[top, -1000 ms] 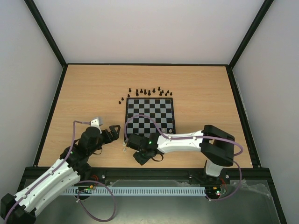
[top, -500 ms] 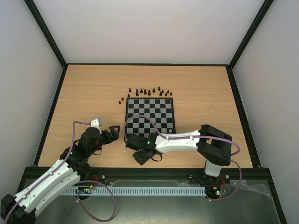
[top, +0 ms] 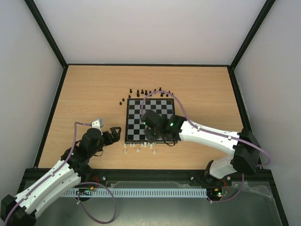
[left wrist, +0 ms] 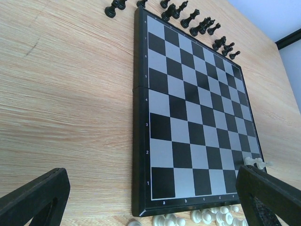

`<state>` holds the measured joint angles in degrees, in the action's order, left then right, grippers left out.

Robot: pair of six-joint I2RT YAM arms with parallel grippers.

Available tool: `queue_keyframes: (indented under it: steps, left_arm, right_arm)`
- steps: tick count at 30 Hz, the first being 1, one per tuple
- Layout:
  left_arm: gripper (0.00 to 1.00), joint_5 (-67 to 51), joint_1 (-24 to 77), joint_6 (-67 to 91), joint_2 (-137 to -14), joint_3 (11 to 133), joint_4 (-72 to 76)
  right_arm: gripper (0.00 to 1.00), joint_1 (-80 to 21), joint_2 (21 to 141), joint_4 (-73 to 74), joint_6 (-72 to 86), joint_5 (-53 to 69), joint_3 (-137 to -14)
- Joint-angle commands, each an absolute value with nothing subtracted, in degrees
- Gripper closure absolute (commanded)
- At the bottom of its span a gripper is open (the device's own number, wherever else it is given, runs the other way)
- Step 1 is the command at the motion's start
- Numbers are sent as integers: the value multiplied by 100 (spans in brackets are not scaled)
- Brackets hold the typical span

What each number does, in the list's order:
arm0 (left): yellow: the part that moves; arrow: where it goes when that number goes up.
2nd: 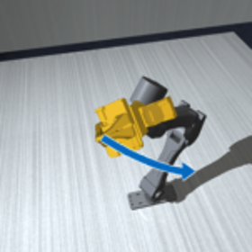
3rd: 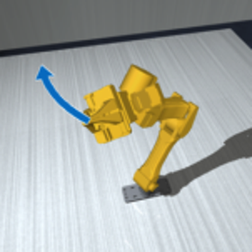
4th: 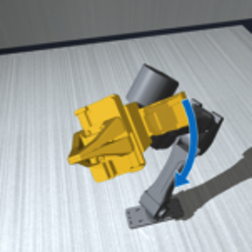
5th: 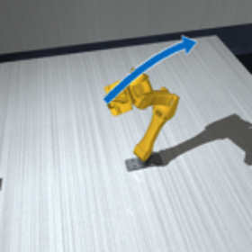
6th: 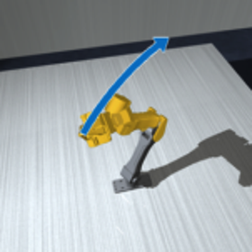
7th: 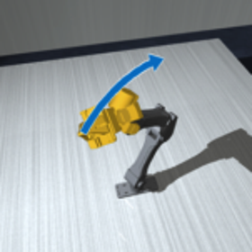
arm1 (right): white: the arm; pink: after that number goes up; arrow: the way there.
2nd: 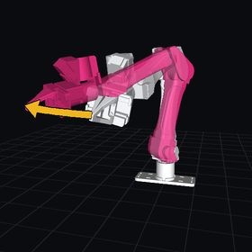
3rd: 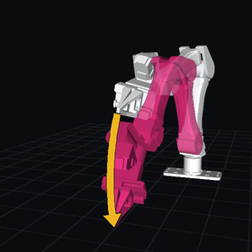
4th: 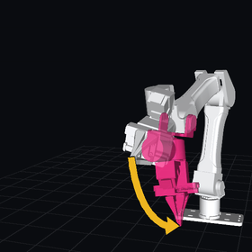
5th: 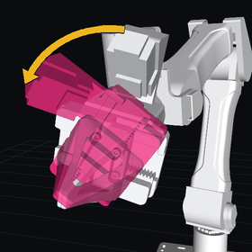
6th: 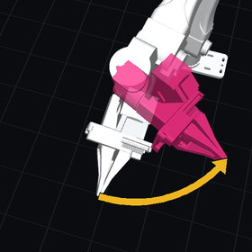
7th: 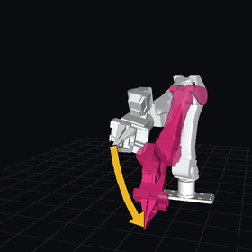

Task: Set up the chess pieces on the board
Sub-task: Pick up the chess piece at the center of the board, then place the chess piece on the chessboard.

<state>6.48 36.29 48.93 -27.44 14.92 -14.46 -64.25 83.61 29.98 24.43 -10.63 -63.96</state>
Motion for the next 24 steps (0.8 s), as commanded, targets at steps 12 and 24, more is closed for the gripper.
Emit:
queue_keyframes:
  steps: [12, 24]
  left_arm:
    - [0, 550, 3586, 4843, -2961, 1448, -1159]
    - [0, 527, 3586, 4849, -2759, 1442, -1293]
  right_arm:
    - [92, -5201, 9200, 3411, 1975, -1275, -6636]
    - [91, -5146, 9773, 3375, 2021, -1480, -6644]
